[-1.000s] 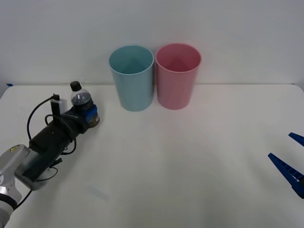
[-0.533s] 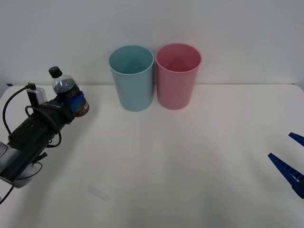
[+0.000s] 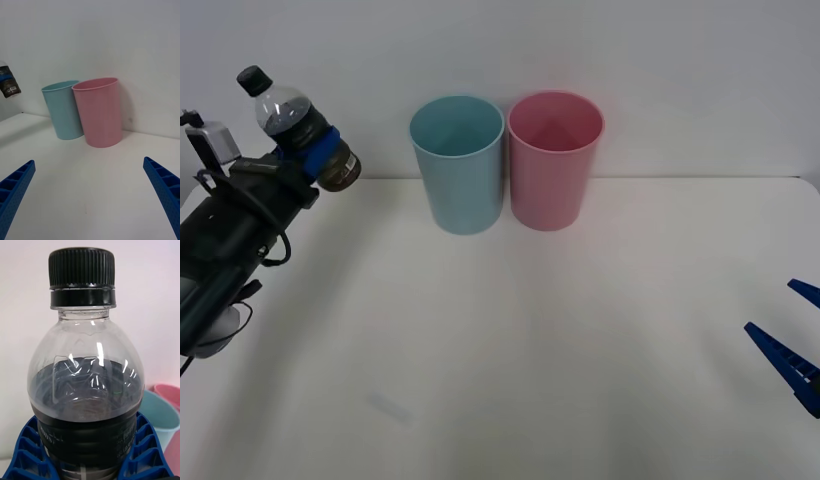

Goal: Grasp the object on the table and drop it into the matching bin: aluminum can to the light blue bin, PET bottle to the pink bin.

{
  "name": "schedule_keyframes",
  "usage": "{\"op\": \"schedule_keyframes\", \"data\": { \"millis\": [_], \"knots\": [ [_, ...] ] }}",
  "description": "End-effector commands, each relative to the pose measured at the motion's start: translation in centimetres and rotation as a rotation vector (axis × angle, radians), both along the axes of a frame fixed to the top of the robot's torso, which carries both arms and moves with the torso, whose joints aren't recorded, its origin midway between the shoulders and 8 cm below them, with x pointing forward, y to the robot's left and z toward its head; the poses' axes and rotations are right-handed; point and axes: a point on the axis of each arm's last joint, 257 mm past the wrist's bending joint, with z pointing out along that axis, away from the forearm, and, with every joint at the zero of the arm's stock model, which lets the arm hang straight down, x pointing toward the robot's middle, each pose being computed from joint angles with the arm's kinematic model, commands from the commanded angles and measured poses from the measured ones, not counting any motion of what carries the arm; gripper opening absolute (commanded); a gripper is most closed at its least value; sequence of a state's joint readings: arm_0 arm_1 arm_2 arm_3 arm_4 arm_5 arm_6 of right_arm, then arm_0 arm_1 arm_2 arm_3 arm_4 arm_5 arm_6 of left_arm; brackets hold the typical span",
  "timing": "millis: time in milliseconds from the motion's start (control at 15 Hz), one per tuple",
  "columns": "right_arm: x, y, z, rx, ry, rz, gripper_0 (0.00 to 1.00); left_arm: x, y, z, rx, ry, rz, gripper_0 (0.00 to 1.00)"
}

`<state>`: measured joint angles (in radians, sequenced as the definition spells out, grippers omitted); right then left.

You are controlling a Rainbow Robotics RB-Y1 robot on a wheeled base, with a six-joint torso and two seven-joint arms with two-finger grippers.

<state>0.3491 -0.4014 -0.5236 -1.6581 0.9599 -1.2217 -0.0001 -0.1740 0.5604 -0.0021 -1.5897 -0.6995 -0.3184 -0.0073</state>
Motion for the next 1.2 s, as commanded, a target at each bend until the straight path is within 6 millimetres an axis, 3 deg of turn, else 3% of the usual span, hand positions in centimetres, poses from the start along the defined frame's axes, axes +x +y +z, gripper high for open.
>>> {"op": "schedule_keyframes", "data": {
  "millis": [67, 600, 1200],
  "knots": [
    [0.0, 0.0, 0.0, 0.000, 0.000, 0.000, 1.00, 0.5, -1.5, 2.9, -0.022, -0.029, -0.040, 0.00],
    [0.0, 0.0, 0.0, 0.000, 0.000, 0.000, 1.00, 1.9, -11.3, 8.3, -0.087, -0.038, -0.253, 0.00],
    [0.0, 0.0, 0.0, 0.000, 0.000, 0.000, 1.00, 6.7, -22.8, 8.6, 0.106, -0.072, -0.356, 0.00]
  ]
}}
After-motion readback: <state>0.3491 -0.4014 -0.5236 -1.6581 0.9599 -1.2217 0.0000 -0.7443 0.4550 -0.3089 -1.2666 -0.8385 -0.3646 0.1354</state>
